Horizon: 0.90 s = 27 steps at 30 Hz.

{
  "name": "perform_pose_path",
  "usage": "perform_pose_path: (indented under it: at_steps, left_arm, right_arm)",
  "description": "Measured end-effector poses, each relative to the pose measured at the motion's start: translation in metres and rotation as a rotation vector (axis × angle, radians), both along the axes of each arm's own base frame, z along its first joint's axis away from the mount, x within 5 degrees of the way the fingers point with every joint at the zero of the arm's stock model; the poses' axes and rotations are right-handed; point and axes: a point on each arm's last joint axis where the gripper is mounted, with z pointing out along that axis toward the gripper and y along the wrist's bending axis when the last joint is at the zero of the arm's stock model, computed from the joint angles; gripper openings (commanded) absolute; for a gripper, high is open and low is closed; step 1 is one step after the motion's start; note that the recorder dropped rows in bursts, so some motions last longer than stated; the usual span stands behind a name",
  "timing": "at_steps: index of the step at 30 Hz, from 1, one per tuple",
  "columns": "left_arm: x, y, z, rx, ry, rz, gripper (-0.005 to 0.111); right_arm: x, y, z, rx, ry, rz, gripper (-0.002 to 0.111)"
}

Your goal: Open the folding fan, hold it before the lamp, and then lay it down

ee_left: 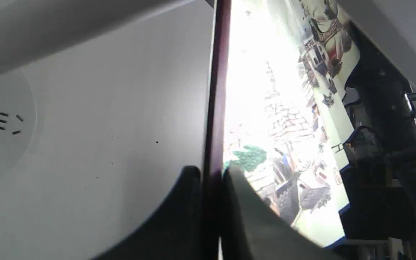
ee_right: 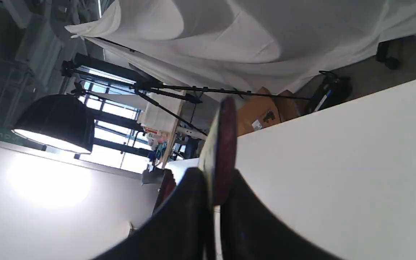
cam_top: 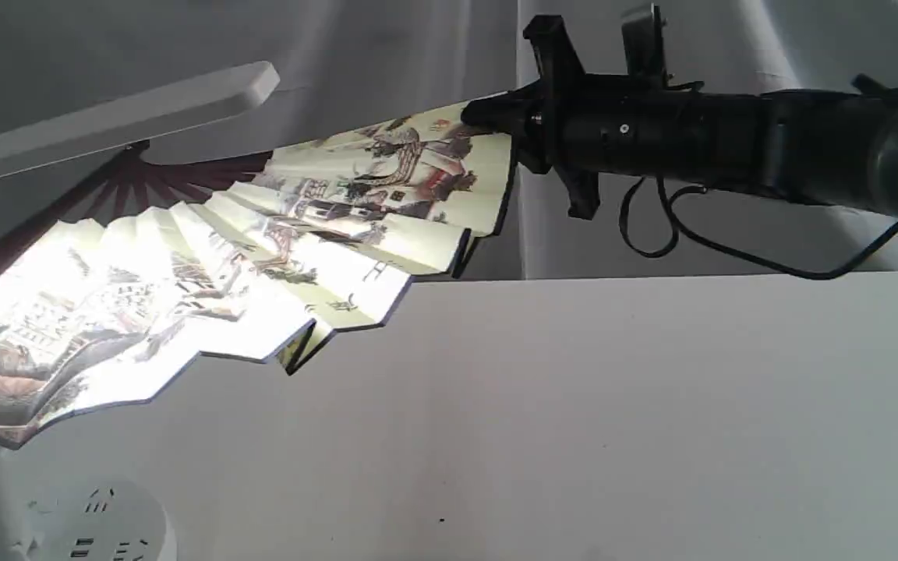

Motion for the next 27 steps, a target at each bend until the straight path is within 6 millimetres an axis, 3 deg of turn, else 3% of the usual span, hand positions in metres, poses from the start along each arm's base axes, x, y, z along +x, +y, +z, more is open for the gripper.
perform_pose_path:
  at_steps: [27]
  left_arm:
    - [-0.0007, 0.0046, 0.0012, -0.014, -0.007, 0.031, 0.000]
  right_arm:
    - [-0.0015, 0.0055, -0.0001, -0.001, 0.001, 0.006, 0.000]
